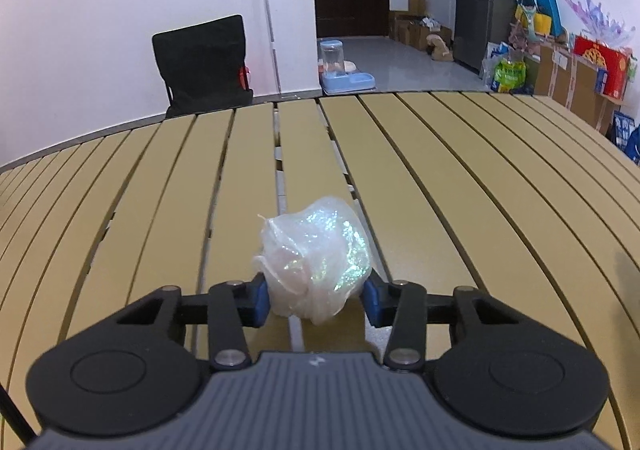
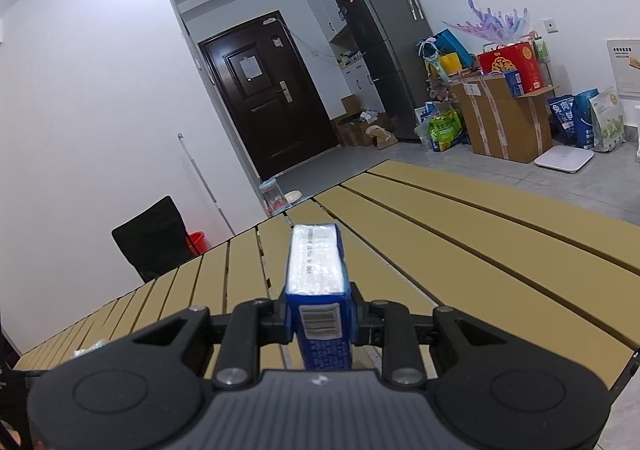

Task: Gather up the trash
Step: 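Carry the plastic bag and carton with both tools down toward the black bin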

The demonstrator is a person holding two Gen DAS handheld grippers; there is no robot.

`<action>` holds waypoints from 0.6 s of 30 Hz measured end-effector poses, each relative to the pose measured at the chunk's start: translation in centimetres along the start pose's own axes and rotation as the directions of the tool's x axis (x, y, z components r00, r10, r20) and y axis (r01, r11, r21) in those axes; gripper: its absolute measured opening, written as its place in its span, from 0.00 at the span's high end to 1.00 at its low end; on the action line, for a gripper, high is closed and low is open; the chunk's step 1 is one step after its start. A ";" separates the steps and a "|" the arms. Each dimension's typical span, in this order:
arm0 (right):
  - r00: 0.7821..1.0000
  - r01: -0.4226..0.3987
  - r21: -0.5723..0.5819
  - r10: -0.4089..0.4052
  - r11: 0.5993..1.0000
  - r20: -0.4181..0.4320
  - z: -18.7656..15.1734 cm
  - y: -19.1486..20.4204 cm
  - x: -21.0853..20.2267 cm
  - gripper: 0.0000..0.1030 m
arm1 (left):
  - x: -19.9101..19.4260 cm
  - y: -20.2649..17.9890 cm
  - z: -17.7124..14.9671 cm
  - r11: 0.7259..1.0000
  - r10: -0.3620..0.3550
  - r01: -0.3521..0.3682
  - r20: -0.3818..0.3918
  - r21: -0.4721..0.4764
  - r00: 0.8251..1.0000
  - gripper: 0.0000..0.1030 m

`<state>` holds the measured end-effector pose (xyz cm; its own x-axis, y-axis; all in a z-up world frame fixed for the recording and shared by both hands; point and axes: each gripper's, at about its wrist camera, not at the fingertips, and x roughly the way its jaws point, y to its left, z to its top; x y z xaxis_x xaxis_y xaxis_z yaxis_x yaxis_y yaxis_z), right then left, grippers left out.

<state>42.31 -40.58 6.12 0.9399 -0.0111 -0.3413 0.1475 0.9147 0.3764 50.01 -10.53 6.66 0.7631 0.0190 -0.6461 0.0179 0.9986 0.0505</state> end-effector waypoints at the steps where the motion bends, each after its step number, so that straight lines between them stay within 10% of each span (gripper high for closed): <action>1: 1.000 -0.002 -0.003 0.002 1.000 -0.001 0.0 0.1 0.0 0.78 | -0.3 0.2 0.0 1.000 -0.005 0.005 0.001 -0.008 1.000 0.57; 18: 0.997 -0.075 -0.086 0.076 0.993 0.004 -1.6 3.1 -4.2 0.78 | -9.6 1.1 -2.6 0.991 -0.116 0.122 0.099 -0.055 0.988 0.58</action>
<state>38.34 -37.05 7.34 0.9495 0.0568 -0.3087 0.0494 0.9441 0.3259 41.02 -9.48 10.93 0.8162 -0.1019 -0.5688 0.0753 0.9947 -0.0701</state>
